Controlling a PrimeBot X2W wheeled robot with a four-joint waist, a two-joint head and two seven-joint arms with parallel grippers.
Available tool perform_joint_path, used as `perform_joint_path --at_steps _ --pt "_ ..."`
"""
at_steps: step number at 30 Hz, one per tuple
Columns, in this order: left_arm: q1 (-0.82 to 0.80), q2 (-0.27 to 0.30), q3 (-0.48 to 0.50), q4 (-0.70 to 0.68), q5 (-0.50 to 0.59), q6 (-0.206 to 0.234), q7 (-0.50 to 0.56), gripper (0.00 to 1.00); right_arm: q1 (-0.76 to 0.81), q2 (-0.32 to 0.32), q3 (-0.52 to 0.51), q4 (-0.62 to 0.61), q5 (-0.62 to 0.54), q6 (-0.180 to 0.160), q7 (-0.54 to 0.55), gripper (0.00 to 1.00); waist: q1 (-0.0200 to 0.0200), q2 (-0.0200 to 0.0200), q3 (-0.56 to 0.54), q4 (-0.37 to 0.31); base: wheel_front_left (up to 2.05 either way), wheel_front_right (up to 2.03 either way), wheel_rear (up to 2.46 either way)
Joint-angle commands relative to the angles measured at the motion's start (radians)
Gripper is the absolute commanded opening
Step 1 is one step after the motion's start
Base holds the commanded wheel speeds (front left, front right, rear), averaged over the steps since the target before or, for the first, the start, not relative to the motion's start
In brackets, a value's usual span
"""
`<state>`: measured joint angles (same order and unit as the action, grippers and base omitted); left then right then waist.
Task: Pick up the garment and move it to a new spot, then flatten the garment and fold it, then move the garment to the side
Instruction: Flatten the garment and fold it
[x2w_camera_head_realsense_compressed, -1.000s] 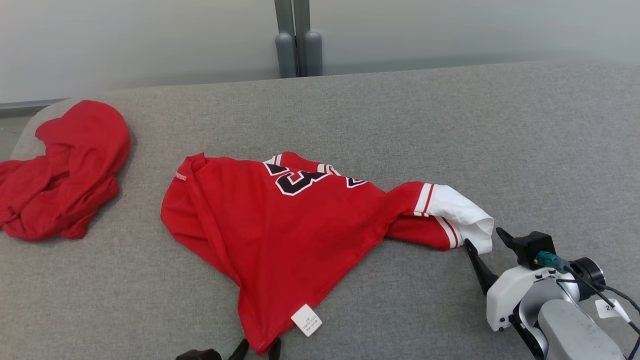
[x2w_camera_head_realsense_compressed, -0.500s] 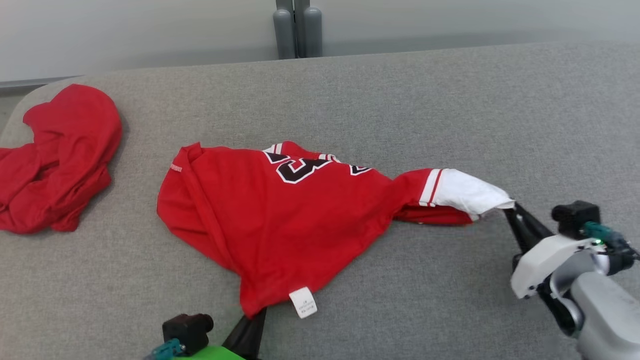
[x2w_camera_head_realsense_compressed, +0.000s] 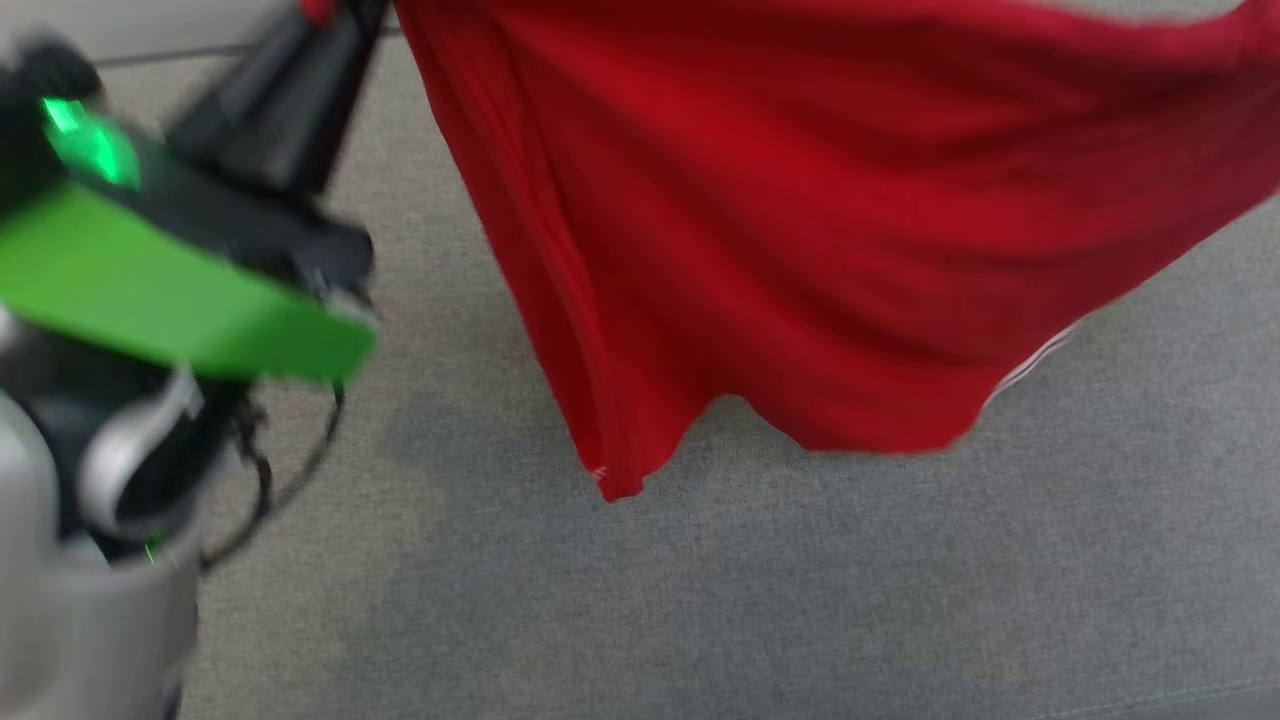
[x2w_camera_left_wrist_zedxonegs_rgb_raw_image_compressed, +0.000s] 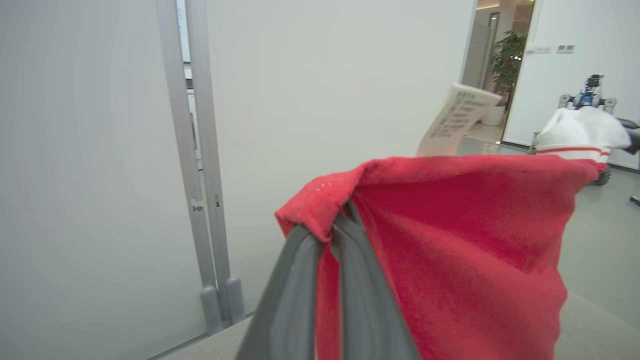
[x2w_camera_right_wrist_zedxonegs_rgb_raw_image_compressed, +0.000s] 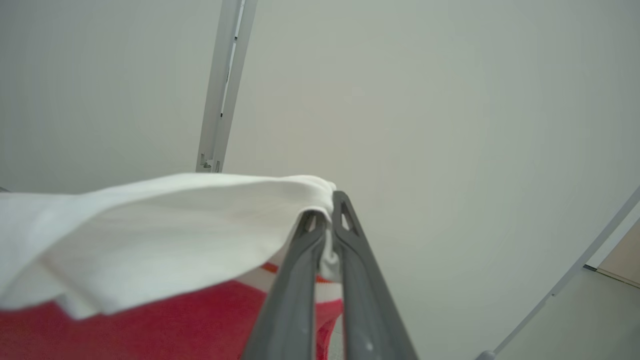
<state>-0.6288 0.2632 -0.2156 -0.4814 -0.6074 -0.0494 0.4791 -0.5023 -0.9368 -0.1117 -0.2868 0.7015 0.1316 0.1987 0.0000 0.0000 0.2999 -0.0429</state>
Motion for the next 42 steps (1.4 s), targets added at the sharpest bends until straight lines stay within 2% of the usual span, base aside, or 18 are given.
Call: perform_joint_path --at_steps 1,2,4,5,7,10,12,14,17,21,24,28,31,33,37,42 --pt "-0.132 -0.002 0.003 0.063 0.012 0.008 0.034 0.00 -0.084 -0.010 0.007 0.020 0.006 -0.002 0.030 0.00 0.0000 0.0000 0.208 -0.026 0.00 0.00 0.00" --pt "-0.247 -0.012 -0.004 0.129 0.023 0.005 0.055 0.00 -0.168 -0.004 0.025 0.043 0.027 -0.001 0.054 0.00 0.0000 0.0000 0.253 -0.024 0.00 0.00 0.00" --pt "-0.455 -0.034 -0.006 0.264 0.048 0.008 0.061 0.00 -0.325 -0.040 0.077 0.094 -0.021 -0.001 0.093 0.00 0.0000 0.0000 0.334 -0.020 0.00 0.00 0.00" --pt "-0.534 -0.044 -0.014 0.333 0.066 0.000 0.053 0.00 -0.406 -0.012 0.100 0.127 -0.015 -0.002 0.099 0.00 0.0000 0.0000 0.365 -0.018 0.00 0.00 0.00" --pt "-0.697 -0.070 -0.012 0.475 0.108 -0.008 -0.027 0.00 -0.571 0.025 0.185 0.205 -0.082 0.000 0.110 0.00 0.0000 0.0000 0.417 -0.022 0.00 0.00 0.00" --pt "-0.860 -0.092 -0.022 0.716 0.168 -0.010 -0.129 0.00 -0.818 0.119 0.299 0.367 -0.193 -0.001 0.040 0.00 0.0000 0.0000 0.441 -0.032 0.00 0.00 0.00" --pt "-0.968 -0.096 -0.034 0.831 0.212 -0.013 -0.204 0.00 -0.952 0.179 0.334 0.474 -0.243 -0.002 -0.016 0.00 0.0000 0.0000 0.460 -0.037 0.00 0.00 0.00" --pt "-1.024 -0.106 -0.037 0.931 0.231 -0.012 -0.277 0.00 -1.050 0.228 0.361 0.556 -0.286 -0.002 -0.104 0.00 0.0000 0.0000 0.479 -0.045 0.00 0.00 0.00" --pt "-1.045 -0.125 -0.036 1.040 0.226 -0.031 -0.381 0.00 -1.087 0.267 0.427 0.658 -0.311 -0.002 -0.220 0.00 0.0000 0.0000 0.483 -0.047 0.00 0.00 0.00" --pt "-0.957 -0.102 -0.101 1.122 0.240 -0.068 -0.493 0.00 -0.977 0.245 0.504 0.731 -0.283 -0.002 -0.359 0.00 0.0000 0.0000 0.444 -0.043 0.00 0.00 0.00" --pt "-0.798 -0.087 -0.139 1.138 0.207 -0.079 -0.578 0.00 -0.782 0.235 0.535 0.745 -0.242 -0.002 -0.433 0.00 0.0000 0.0000 0.376 -0.042 0.00 0.00 0.00" --pt "-0.516 -0.047 -0.185 1.088 0.167 -0.081 -0.667 0.00 -0.482 0.231 0.526 0.709 -0.218 -0.002 -0.462 0.00 0.0000 0.0000 0.244 -0.048 0.00 0.00 0.00" --pt "-0.250 -0.015 -0.207 0.997 0.130 -0.081 -0.694 0.00 -0.238 0.249 0.496 0.631 -0.207 -0.002 -0.465 0.00 0.0000 0.0000 0.135 -0.056 0.00 0.00 0.00" --pt "-0.068 0.014 -0.216 0.925 0.128 -0.055 -0.700 0.00 -0.089 0.262 0.469 0.575 -0.213 -0.002 -0.465 0.00 0.0000 0.0000 0.075 -0.065 0.00 0.00 0.00" --pt "0.275 0.026 -0.236 0.752 0.091 0.008 -0.700 0.00 0.176 0.299 0.408 0.496 -0.234 -0.002 -0.465 0.00 0.0000 0.0000 -0.020 -0.071 0.00 0.00 0.00" --pt "0.568 0.032 -0.259 0.553 0.065 0.095 -0.687 0.00 0.417 0.315 0.357 0.456 -0.253 -0.002 -0.465 0.00 0.0000 0.0000 -0.085 -0.059 0.00 0.00 0.00"
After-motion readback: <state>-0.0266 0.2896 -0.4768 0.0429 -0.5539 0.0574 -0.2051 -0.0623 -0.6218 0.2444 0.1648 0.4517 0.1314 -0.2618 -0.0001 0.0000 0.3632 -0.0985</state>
